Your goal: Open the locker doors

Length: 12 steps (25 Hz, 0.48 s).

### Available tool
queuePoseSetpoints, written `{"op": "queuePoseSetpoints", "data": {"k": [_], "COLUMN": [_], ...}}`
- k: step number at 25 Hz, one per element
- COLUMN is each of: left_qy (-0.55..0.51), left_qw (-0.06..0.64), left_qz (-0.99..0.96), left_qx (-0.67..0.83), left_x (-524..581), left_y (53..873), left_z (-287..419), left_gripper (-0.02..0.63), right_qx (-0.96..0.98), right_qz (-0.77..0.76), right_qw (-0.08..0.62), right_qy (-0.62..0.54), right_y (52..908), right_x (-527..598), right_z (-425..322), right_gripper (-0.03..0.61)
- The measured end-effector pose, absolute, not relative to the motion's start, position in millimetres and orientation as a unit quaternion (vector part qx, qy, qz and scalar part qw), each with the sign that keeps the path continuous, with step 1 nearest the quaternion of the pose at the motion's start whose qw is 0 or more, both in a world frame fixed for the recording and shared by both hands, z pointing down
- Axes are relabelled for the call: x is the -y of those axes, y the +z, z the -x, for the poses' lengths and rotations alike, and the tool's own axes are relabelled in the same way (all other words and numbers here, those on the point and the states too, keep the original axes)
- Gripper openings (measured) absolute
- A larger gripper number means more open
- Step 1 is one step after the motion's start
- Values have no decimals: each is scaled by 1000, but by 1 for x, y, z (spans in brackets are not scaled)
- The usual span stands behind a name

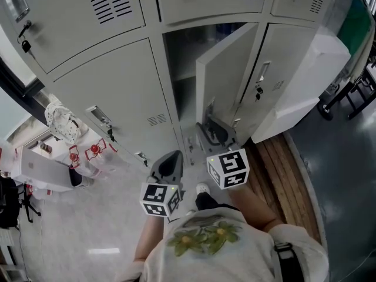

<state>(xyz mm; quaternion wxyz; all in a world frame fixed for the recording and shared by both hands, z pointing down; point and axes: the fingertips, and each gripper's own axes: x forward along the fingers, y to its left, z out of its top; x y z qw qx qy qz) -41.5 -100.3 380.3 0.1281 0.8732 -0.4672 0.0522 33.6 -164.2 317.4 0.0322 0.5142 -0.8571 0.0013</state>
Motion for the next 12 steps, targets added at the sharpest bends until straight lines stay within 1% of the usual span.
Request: {"op": "queuePoseSetpoints", "data": {"k": [12], "left_qy": [51], "left_qw": [123], "left_qz": [-878], "left_qx": [459], "left_x": [67], "left_y": [380], "left_z": [33], "left_gripper": [29], "right_qx": [864], "right_qz": [-503], "right_qw": [26], "right_qy": [-2], "right_y": [318], "right_x": [156], "right_z": [-41], "right_gripper": [127]}}
